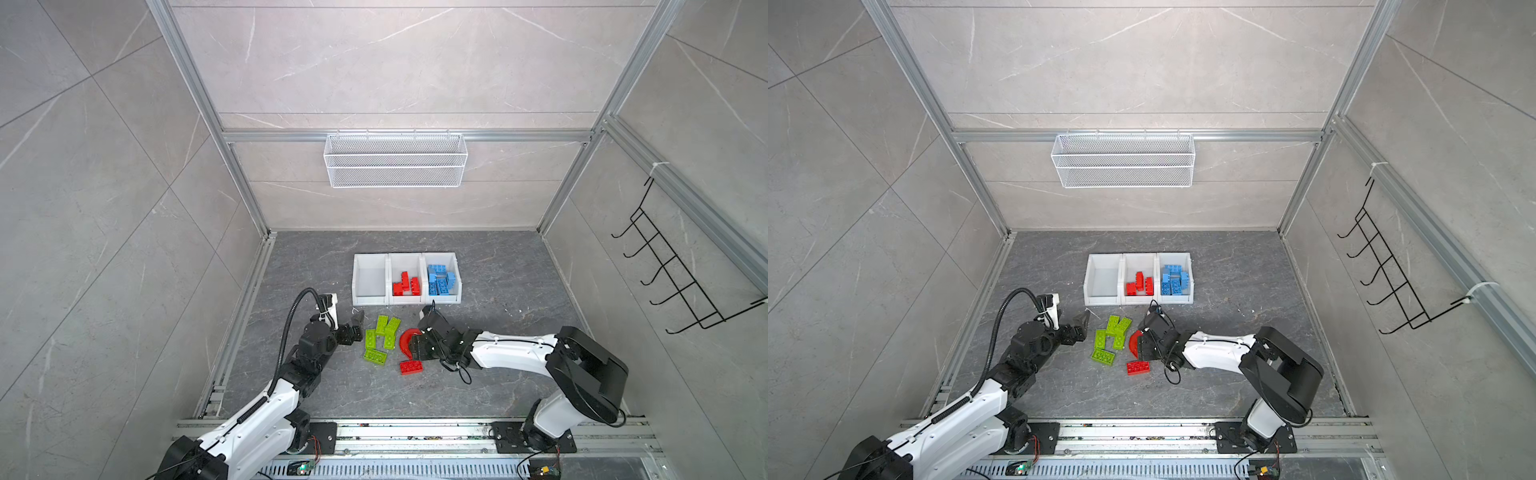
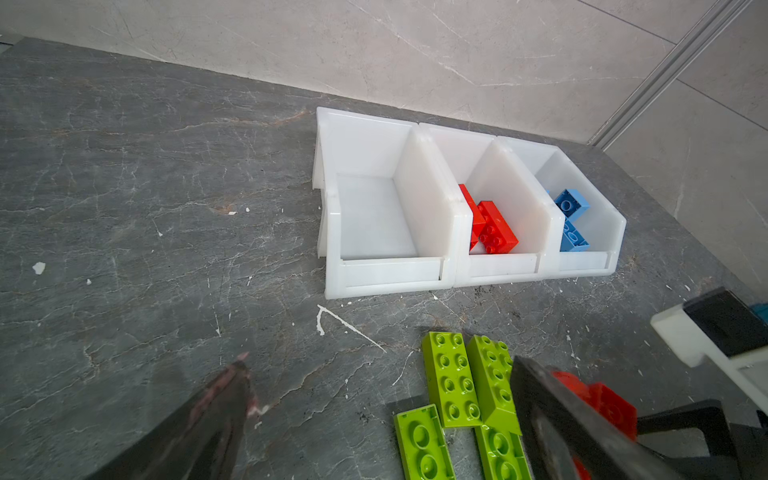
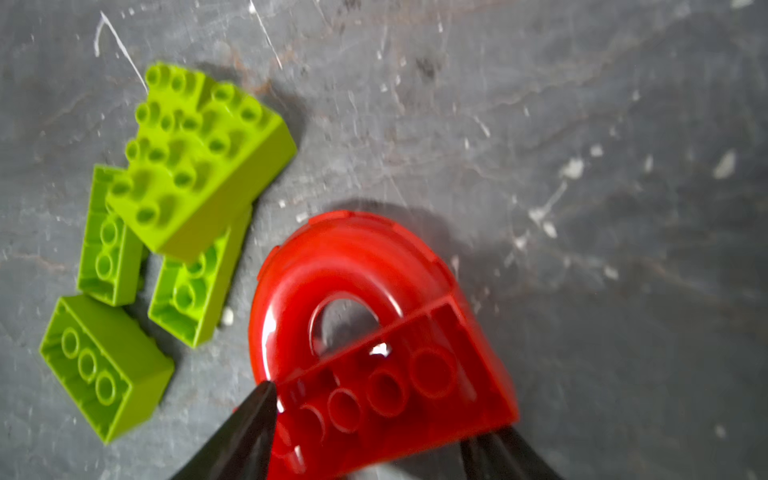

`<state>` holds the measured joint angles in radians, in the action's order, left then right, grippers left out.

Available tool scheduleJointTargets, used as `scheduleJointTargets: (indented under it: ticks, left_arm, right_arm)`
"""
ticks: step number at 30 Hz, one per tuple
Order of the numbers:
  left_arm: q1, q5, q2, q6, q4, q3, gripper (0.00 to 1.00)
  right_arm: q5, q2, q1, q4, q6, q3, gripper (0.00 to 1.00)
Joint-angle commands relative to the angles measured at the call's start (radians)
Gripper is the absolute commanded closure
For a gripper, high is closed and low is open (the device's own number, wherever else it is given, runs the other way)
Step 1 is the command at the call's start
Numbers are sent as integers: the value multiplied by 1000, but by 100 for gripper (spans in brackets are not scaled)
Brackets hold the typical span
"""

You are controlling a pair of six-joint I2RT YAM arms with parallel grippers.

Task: Sort the legos into containers by color
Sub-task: 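Lower the right gripper onto the red brick lying on the red arch, then close the right gripper on the red brick atop the arch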

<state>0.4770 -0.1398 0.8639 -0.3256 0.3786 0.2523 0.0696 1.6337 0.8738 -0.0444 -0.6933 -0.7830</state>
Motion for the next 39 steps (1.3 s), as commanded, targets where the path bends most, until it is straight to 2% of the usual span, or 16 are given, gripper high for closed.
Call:
scheduleJointTargets:
  ticks: [1, 5, 11, 19, 30, 39]
  left_arm:
    - [-6, -14, -9, 4, 22, 17, 0]
    - [-5, -14, -7, 3, 23, 17, 0]
    - [-5, -13, -10, 3, 20, 18, 0]
    - [-5, -13, -11, 4, 20, 18, 0]
    - [-5, -16, -12, 5, 19, 17, 0]
    - [-5, -13, -7, 4, 22, 18, 0]
  right_arm:
    - [-42, 38, -38, 27, 61, -47, 30]
    - [-79, 40, -70, 21, 124, -97, 29]
    - [-44, -22, -72, -57, 150, -114, 24]
    - [-5, -37, -56, -159, 76, -87, 30]
    - [16, 69, -35, -196, 103, -172, 36]
    - [26, 125, -32, -192, 97, -180, 40]
